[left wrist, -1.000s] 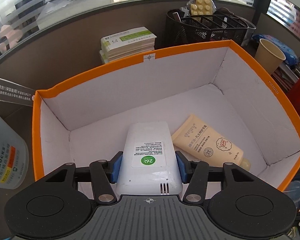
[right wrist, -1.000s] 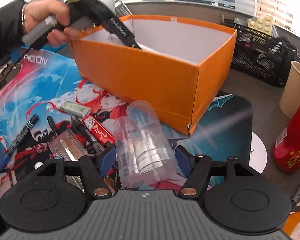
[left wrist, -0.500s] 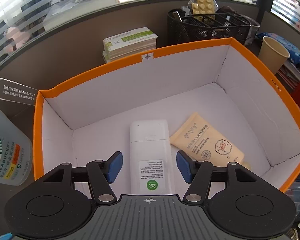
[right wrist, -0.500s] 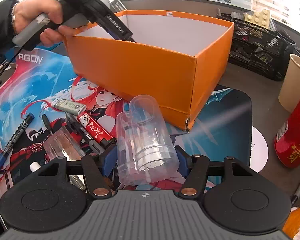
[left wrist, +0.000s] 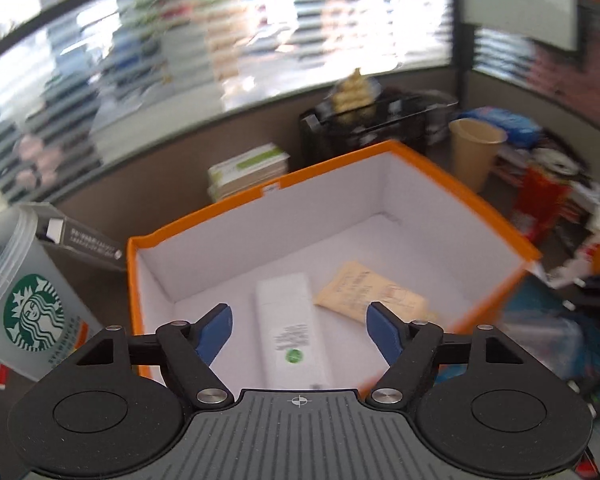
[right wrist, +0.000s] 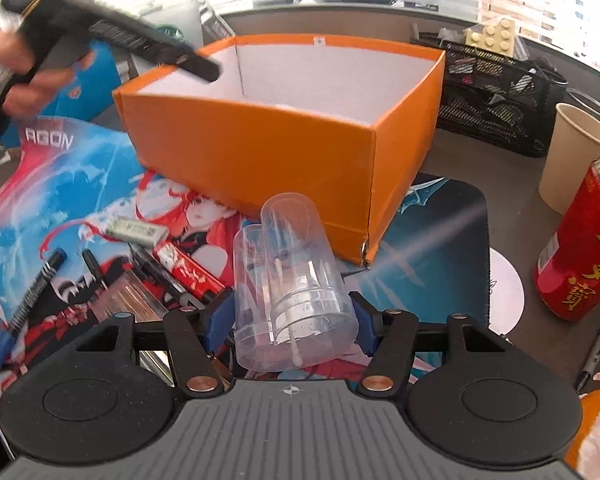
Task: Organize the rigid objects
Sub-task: 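Grasp the stacked clear plastic cups with the right gripper, then carry the clear cups into the orange box and open the right gripper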
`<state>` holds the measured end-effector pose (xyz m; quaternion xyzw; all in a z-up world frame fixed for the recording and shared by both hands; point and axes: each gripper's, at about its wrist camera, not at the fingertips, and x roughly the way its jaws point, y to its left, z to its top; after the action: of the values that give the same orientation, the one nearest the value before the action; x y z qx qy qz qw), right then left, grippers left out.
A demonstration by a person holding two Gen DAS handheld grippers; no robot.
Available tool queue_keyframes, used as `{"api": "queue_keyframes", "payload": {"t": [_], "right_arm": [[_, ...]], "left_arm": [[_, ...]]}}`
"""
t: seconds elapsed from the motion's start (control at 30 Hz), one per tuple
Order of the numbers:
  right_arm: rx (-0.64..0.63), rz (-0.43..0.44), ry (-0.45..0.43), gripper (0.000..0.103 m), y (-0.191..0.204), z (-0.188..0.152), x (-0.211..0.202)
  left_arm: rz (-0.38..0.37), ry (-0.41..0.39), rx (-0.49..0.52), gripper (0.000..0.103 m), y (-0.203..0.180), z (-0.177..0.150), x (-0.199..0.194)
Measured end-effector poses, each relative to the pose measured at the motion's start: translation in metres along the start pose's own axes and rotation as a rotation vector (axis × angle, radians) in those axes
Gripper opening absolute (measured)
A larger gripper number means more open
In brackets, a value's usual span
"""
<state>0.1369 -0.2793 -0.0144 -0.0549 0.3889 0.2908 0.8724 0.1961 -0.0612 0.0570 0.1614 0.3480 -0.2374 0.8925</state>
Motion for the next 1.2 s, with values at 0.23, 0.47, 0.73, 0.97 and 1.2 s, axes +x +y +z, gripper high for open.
{"api": "queue_keyframes", "payload": {"t": [0.23, 0.47, 0.73, 0.97, 1.2], "right_arm": [[0.031, 0.008, -0.042, 0.057, -0.001, 0.004, -0.022], [0.040, 0.004, -0.084, 0.057, 0.005, 0.010, -0.045], [0.053, 0.057, -0.113, 0.057, 0.012, 0.017, -0.059], [0.061, 0.104, -0.159, 0.057, 0.017, 0.041, -0.070], [0.076, 0.085, -0.190, 0.057, 0.006, 0.088, -0.063]], "left_arm": [[-0.140, -0.083, 0.124, 0.080, -0.037, -0.036, -0.035], [-0.227, -0.103, 0.290, 0.081, -0.074, -0.072, -0.042], [-0.269, -0.101, 0.367, 0.081, -0.091, -0.097, -0.036], [-0.302, -0.135, 0.472, 0.082, -0.108, -0.114, -0.035], [-0.302, -0.130, 0.461, 0.082, -0.115, -0.115, -0.024]]}}
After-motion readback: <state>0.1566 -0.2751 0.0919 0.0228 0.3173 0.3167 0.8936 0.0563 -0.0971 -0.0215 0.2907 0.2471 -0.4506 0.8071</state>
